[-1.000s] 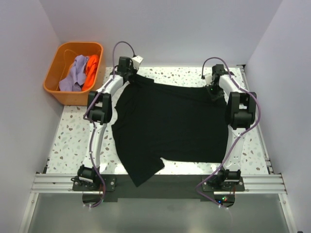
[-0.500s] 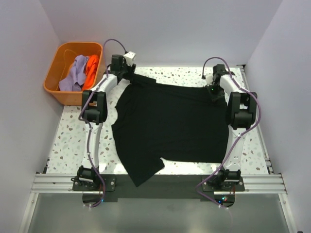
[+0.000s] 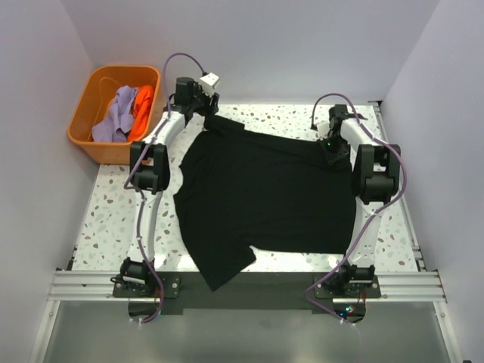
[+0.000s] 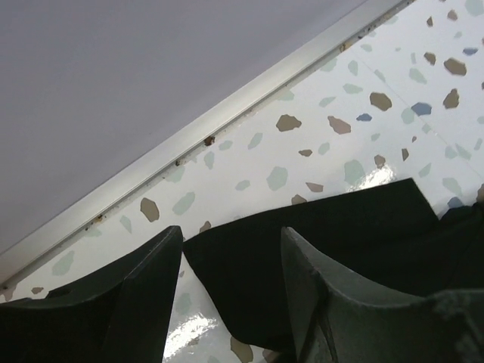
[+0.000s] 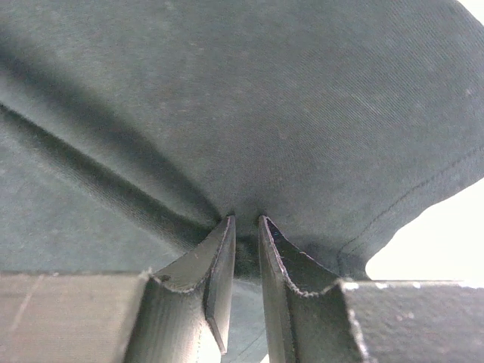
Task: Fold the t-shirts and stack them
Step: Flatten the tshirt out
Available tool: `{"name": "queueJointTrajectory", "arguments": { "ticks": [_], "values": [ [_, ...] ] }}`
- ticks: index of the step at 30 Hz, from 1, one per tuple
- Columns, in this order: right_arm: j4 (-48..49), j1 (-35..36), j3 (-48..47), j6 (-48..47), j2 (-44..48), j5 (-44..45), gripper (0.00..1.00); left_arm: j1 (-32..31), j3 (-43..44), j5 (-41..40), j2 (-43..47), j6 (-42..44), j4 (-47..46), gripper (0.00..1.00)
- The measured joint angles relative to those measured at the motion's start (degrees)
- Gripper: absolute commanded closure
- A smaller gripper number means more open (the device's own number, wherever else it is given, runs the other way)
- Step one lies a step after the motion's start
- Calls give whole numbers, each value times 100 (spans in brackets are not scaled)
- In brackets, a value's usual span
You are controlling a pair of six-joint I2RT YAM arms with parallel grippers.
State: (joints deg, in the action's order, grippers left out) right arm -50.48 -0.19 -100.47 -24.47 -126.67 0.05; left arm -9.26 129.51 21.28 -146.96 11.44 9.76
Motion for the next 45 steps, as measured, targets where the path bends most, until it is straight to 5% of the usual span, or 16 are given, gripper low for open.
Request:
{"name": "queueJointTrajectory", "arguments": {
  "ticks": [11, 17, 25, 27, 32, 39, 45],
  "values": [
    [-175, 525, 293, -2, 184, 48, 74, -435, 52, -533, -435, 1373, 457, 42],
    [-210, 695, 417, 0, 380, 94, 60, -538, 146, -997, -479, 1967, 562, 60],
    [-238, 796, 507, -22, 914, 297, 52, -573, 398, -2006, -719, 2068, 299, 64],
    [-256, 811, 597, -39, 1056, 227, 53, -575, 393, -2317, -754, 2046, 168, 58],
    [-363, 870, 756, -70, 1113, 46, 56, -553, 337, -2898, -769, 1875, -254, 22],
    [-487, 890, 769, -81, 1047, -105, 62, -293, -870, -2334, 197, 1093, -256, 5],
    [-616, 796, 951, -284, 1134, -221, 62, -42, -3062, -979, 2643, 925, 562, 4]
  ]
}}
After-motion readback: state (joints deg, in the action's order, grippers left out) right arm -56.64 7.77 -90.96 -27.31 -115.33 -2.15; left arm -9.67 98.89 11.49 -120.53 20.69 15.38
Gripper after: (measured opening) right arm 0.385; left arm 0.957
